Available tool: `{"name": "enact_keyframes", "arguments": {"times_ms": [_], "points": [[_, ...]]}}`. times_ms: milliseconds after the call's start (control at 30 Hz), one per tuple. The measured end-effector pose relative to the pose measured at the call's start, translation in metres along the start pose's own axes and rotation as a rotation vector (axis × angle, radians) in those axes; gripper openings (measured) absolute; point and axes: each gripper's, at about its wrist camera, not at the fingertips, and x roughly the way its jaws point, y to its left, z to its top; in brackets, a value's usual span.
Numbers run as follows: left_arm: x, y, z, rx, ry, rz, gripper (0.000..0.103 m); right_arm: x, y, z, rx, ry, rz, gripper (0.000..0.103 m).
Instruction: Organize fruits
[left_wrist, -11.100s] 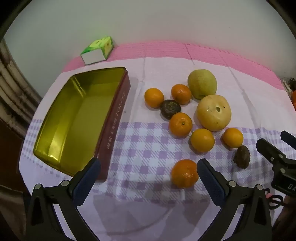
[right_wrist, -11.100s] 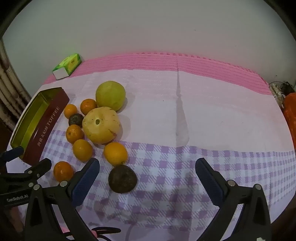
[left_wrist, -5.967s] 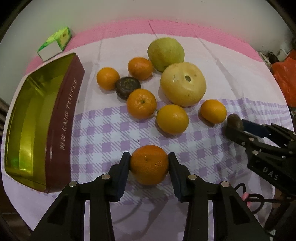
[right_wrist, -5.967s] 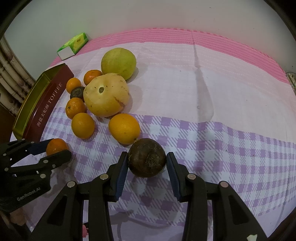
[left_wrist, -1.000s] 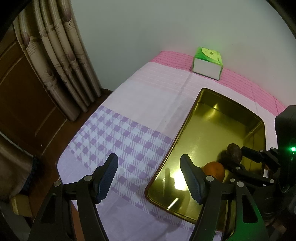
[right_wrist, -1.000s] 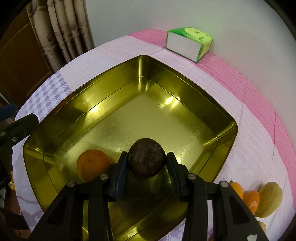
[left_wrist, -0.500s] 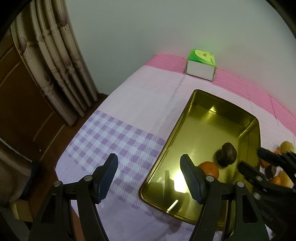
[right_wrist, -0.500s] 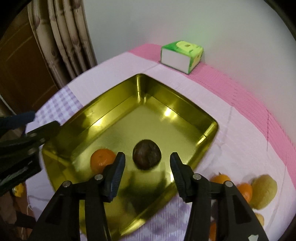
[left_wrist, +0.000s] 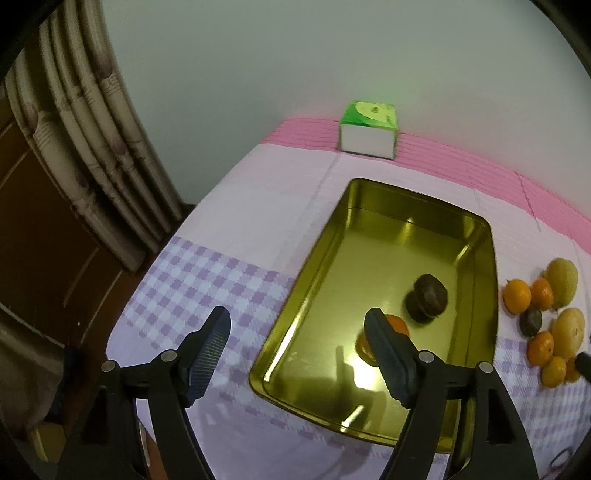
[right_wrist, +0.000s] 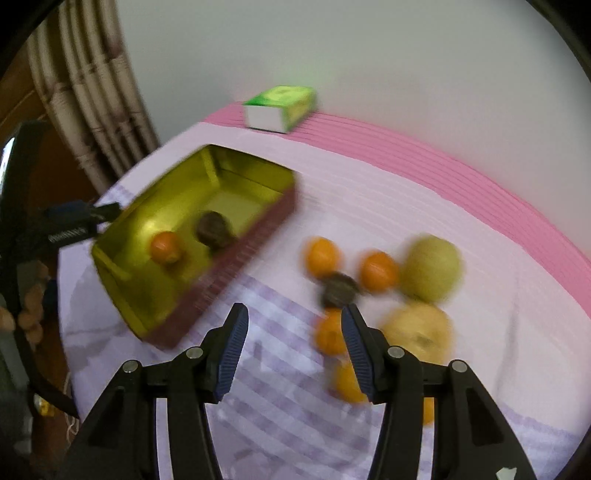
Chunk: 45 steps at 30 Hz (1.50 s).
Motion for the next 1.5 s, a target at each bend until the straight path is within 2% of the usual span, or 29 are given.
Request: {"name": "enact_keyframes", "arguments": {"times_ms": [133, 333, 500, 700, 1033, 1267, 1500], "points": [[-0.003, -0.012, -0.003, 0.040, -0.006, -0.018, 0.076, -0.014, -0.045, -0.025, 0.086, 0.017, -0.063, 0.050], [-0.010, -0.033, -0.008, 0.116, -0.024, -0.051, 0.076, -0.013, -0.082, -0.061, 0.158, 0.064, -0.102, 0.050], [-0.018, -0.050, -0.012, 0.156, -0.054, -0.090, 0.076, 0.000, -0.086, -0.074, 0.171, 0.087, -0.086, 0.050], [-0.025, -0.075, -0.020, 0.226, -0.049, -0.126, 0.076, 0.017, -0.087, -0.075, 0.174, 0.091, -0.065, 0.049], [-0.029, -0.115, -0.033, 0.281, 0.002, -0.206, 0.076, 0.041, -0.090, -0.072, 0.166, 0.100, -0.040, 0.047], [-0.035, -0.147, -0.041, 0.325, 0.029, -0.266, 0.076, 0.051, -0.087, -0.069, 0.161, 0.099, -0.027, 0.037], [-0.033, -0.184, -0.056, 0.388, 0.089, -0.346, 0.076, 0.050, -0.090, -0.072, 0.173, 0.103, -0.046, 0.037]]}}
